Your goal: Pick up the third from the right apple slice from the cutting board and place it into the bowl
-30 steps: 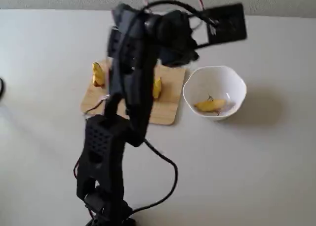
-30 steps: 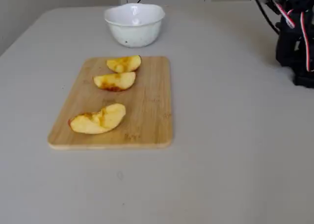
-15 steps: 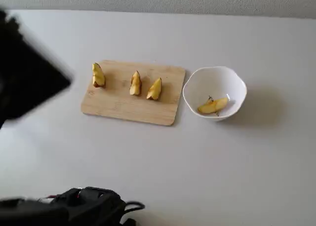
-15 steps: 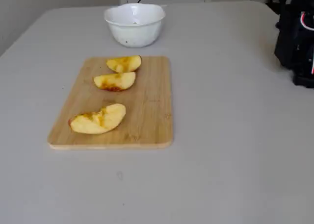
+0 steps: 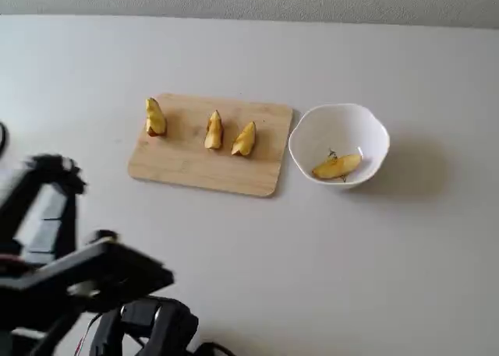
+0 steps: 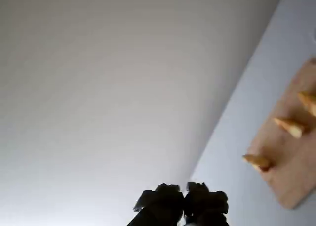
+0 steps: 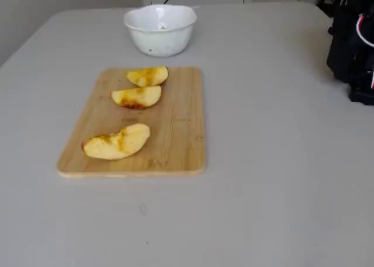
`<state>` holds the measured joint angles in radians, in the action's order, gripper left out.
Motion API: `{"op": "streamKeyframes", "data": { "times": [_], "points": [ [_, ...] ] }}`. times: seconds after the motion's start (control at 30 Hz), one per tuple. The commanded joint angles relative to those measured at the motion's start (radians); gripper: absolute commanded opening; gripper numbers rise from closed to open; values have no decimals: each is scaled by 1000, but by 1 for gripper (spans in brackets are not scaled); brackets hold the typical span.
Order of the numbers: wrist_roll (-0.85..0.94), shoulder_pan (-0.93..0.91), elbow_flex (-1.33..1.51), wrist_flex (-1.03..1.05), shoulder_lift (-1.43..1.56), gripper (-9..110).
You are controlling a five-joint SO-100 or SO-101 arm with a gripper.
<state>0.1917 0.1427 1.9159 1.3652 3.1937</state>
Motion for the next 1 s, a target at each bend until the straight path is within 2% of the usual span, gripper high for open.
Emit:
{"op": "streamKeyframes", "data": {
  "times": [0.0,0.17,0.37,0.73,0.97],
  "points": [
    [-6,-64,330,-98,77,0],
    [38,-196,658,-183,89,0],
    [41,-250,910,-181,129,0],
    [-95,-190,1100,-181,129,0],
    [-138,-109,1097,-167,130,0]
  ]
}}
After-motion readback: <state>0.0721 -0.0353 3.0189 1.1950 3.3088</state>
